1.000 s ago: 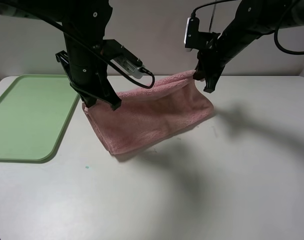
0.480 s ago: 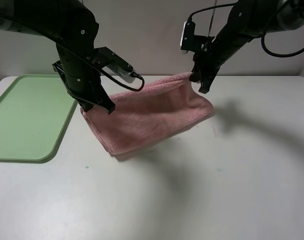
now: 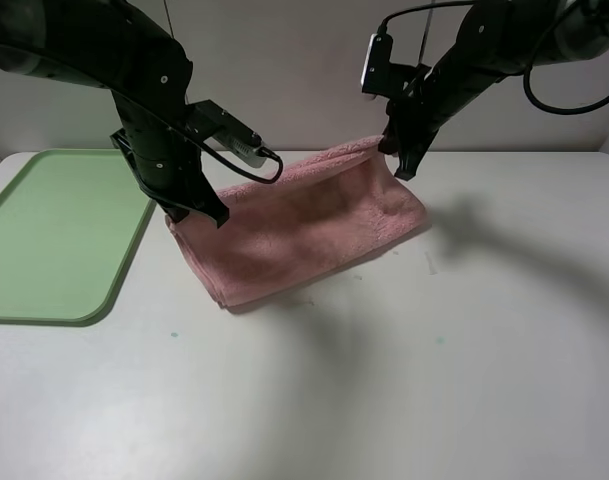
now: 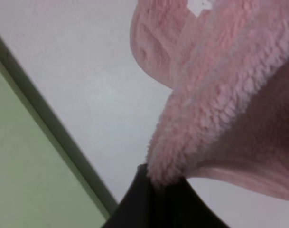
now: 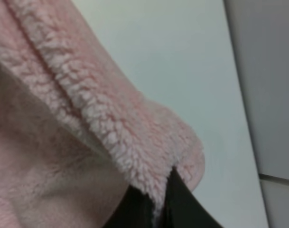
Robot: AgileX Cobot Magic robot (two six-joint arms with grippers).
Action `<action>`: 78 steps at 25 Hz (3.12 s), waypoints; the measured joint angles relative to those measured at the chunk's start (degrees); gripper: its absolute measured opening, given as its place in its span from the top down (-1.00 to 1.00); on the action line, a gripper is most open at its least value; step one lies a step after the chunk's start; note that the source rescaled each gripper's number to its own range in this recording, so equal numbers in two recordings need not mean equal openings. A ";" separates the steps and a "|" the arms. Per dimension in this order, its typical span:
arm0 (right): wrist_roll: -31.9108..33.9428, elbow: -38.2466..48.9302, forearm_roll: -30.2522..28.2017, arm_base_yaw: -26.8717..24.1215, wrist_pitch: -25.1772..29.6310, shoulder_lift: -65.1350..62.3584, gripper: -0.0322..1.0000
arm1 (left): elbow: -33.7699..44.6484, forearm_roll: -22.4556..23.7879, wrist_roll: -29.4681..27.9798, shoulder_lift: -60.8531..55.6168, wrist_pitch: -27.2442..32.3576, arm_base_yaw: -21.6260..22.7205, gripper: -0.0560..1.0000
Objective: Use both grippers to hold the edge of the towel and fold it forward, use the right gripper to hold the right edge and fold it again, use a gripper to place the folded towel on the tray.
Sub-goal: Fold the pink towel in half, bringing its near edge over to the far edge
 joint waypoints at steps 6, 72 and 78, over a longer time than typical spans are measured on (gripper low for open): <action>0.10 0.00 -0.16 0.00 -0.10 0.94 0.94 | 0.00 1.24 0.07 0.31 -0.90 0.00 0.89; 10.00 -0.10 4.81 0.00 -10.48 0.94 -1.00 | 0.06 9.82 -1.91 4.56 -0.94 0.29 -1.00; 10.05 -0.10 4.83 0.00 -10.48 0.94 -1.00 | 0.06 16.70 -5.96 8.02 -1.24 0.29 -1.00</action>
